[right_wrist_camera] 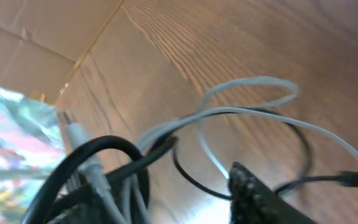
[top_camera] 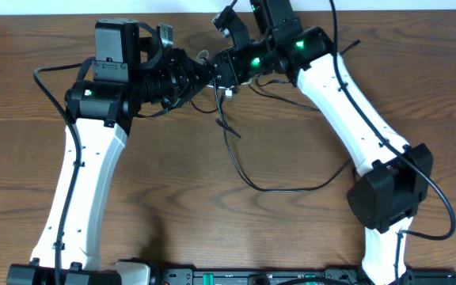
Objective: Untangle cables
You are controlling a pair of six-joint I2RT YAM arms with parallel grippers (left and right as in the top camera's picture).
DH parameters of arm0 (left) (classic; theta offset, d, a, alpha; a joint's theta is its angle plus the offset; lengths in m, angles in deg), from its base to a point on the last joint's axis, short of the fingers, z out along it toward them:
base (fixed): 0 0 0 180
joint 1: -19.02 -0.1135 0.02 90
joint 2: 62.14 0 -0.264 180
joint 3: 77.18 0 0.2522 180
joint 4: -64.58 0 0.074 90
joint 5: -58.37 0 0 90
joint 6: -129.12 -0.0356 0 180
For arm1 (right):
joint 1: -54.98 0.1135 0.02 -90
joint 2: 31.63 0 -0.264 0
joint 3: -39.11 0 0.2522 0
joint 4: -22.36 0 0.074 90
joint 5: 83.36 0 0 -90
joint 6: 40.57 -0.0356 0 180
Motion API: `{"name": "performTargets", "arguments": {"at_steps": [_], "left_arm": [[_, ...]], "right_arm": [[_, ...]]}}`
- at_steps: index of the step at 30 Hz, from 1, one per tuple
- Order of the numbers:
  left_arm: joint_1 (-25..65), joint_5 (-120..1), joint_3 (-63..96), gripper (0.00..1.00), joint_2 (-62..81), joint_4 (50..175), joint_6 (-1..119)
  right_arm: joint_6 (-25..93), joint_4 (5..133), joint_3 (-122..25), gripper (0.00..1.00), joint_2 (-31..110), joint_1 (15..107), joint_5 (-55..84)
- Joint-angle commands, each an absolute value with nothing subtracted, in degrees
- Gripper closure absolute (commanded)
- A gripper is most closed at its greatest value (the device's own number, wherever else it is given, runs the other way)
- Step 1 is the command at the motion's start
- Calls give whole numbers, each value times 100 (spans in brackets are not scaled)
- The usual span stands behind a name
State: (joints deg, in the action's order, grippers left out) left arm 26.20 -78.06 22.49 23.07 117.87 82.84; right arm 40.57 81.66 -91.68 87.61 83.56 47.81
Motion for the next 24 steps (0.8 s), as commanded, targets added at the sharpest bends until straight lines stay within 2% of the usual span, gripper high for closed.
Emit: {"name": "performTargets", "arguments": {"at_steps": [1,5,18,24], "left_arm": [[2649,-8158,2325,93,2338,11750,8315],[2649,-8156,2325,93,2338,11745,8287],[2432,-8438,2328,92,2303,11354,7884],[2336,-8547,2325,93,2285,11070,7725]], "right_arm": [[3608,8136,-9175,72,8851,8334,4683],[3383,8315,-9175,99,8851,8240,4322],[3276,9596,-9166,99,8851,7696,2663],[3582,9744,-9077,99,8851,7501,2763]]}}
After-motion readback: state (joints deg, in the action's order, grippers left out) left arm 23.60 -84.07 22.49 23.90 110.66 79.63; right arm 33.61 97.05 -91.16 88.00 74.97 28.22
